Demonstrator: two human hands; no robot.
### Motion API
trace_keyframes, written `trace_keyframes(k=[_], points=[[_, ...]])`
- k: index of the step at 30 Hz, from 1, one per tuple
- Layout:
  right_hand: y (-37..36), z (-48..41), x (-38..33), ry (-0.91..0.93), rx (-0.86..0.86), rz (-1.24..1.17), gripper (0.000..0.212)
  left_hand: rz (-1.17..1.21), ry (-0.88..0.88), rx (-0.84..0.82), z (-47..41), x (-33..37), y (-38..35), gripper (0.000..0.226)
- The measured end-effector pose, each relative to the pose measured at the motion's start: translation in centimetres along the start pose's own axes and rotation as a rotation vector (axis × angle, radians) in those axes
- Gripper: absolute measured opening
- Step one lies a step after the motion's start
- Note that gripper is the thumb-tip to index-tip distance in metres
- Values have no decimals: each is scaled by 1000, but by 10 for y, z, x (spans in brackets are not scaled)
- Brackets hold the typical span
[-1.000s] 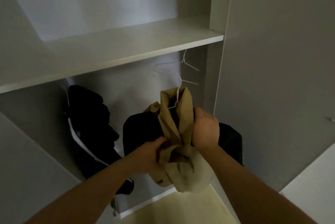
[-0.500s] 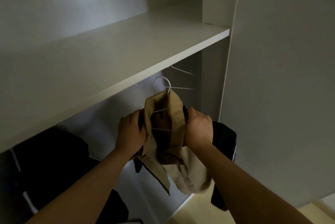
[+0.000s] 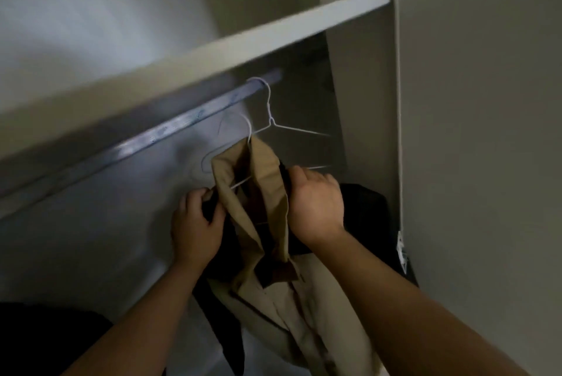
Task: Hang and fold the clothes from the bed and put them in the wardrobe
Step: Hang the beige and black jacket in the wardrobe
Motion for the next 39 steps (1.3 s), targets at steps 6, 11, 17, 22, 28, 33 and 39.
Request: trace_keyframes(k=[6, 11, 17, 22, 28, 33, 39], points=[[-36, -29, -22, 168, 288, 150, 11, -81, -125, 286, -39, -27, -8, 56], [-47, -49, -37, 199, 451, 157, 10, -62, -266, 439, -63, -41, 2, 48], [-75, -68, -56, 234, 319, 191, 12, -94, -210, 470, -63, -76, -3, 51], [-100, -55, -68, 234, 307, 241, 9, -121, -167, 402, -56, -102, -10, 44], [-113, -35, -58, 249, 319, 283, 29, -66, -263, 441, -32, -124, -29, 54], [-131, 19, -40, 245, 546, 199, 71, -100, -438, 575, 23, -141, -54, 53], [-219, 157, 20, 170, 385, 7, 42, 184, -298, 356, 139, -194, -133, 41]])
Point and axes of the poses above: each hand's wrist, its own z-axis away from the middle knuckle, its own y-axis out of the back of the hand, x = y × z, the point moved 2 cm from there along -z, towards the middle knuckle, and after that the axes turned 3 degrees about -y, right-handed, at the moved point
